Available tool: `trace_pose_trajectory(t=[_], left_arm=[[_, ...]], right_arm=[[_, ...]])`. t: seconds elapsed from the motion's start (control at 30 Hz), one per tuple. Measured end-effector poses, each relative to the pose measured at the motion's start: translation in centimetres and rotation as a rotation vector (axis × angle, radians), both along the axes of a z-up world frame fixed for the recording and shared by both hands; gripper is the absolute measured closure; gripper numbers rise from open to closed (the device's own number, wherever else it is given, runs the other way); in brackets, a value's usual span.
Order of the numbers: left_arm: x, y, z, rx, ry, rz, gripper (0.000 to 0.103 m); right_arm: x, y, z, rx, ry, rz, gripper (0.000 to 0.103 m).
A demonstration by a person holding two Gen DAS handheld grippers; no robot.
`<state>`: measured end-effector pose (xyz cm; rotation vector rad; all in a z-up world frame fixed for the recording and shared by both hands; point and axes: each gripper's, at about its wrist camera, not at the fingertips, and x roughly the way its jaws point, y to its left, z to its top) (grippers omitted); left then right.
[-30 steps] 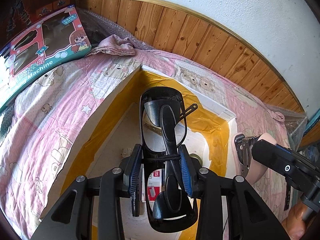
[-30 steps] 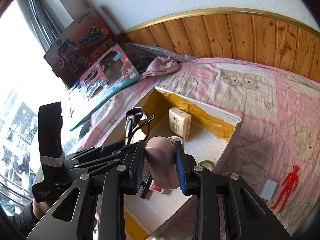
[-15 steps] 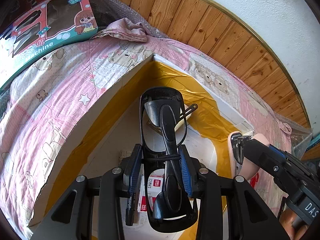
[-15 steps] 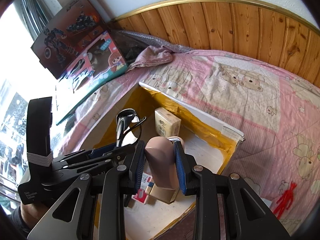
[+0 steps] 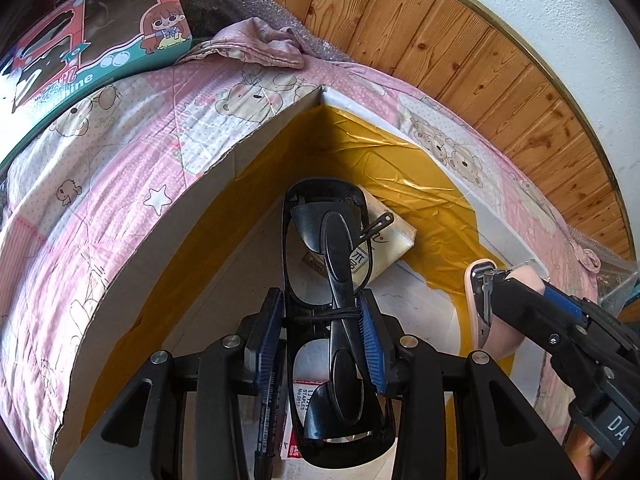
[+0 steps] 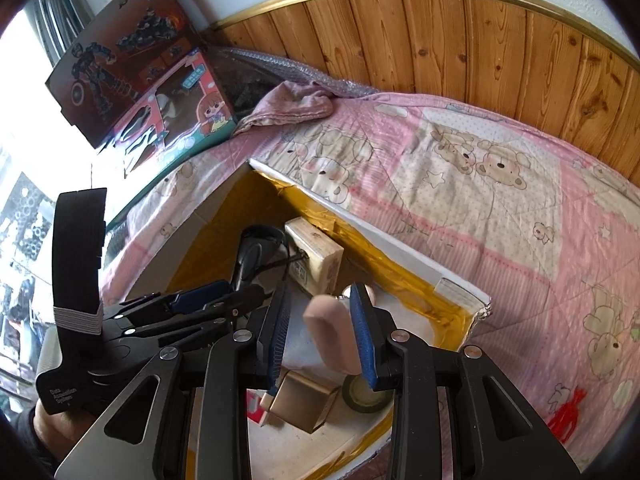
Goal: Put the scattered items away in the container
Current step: 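Open the left gripper to drop the glasses while the right gripper drops the stapler into the box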
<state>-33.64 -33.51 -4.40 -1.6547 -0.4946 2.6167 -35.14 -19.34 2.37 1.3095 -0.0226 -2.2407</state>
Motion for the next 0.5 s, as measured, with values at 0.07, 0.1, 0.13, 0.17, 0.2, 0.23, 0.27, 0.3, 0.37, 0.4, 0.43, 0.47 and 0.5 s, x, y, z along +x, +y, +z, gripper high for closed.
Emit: trace_pose_trajectory(t=[0.07, 0.1, 0.13, 0.17, 0.2, 0.23, 0.27, 0.3, 0.37, 0.4, 0.43, 0.47, 0.5], left_arm=[[0.1, 0.0, 0.1, -0.009, 0.016, -0.01, 0.061], [0.2, 0.0, 0.2, -0.016, 0.024, -0.017, 0.061], [0.3, 0.0, 0.5, -0.02, 0.031, -0.022, 0.061], [0.4, -0.1, 0.7, -0.021, 0.039, -0.026, 0.061], [0.5, -0.2, 1.0, -0.021, 0.045, -0.028, 0.061], [0.7, -0.4, 1.3, -0.022, 0.052, -0.028, 0.061], [0.9, -0.6, 1.6, -0.022, 0.059, -0.026, 0.061], [1.1, -0.8, 1.9, -0.021, 0.064, -0.022, 0.061], [1.5, -1.4, 2.4, -0.011, 0.071, -0.014, 0.061], [1.8, -1.7, 2.7, -0.007, 0.075, -0.008, 0.061], [2.1, -2.0, 3.0, -0.006, 0.079, -0.002, 0.061], [2.4, -2.3, 3.2, -0.005, 0.085, 0.005, 0.061], [2.8, -2.5, 3.5, -0.004, 0.09, 0.008, 0.061]], right_arm=[[0.2, 0.2, 0.3, -0.004, 0.01, -0.008, 0.068], [0.3, 0.4, 0.5, -0.013, 0.013, -0.01, 0.068], [0.5, 0.6, 0.8, -0.023, 0.016, -0.013, 0.068], [0.8, 0.8, 1.1, -0.034, 0.02, -0.016, 0.068], [1.1, 1.0, 1.4, -0.047, 0.023, -0.019, 0.068], [1.4, 1.3, 1.7, -0.061, 0.023, -0.023, 0.068], [1.8, 1.5, 2.0, -0.075, 0.023, -0.025, 0.068], [2.2, 1.8, 2.2, -0.085, 0.024, -0.027, 0.068], [3.2, 2.2, 2.5, -0.106, 0.021, -0.029, 0.068], [3.7, 2.5, 2.6, -0.116, 0.02, -0.031, 0.068], [4.1, 2.8, 2.7, -0.126, 0.019, -0.035, 0.068], [4.6, 3.1, 2.8, -0.137, 0.015, -0.039, 0.068], [5.0, 3.5, 2.8, -0.149, 0.009, -0.043, 0.068]])
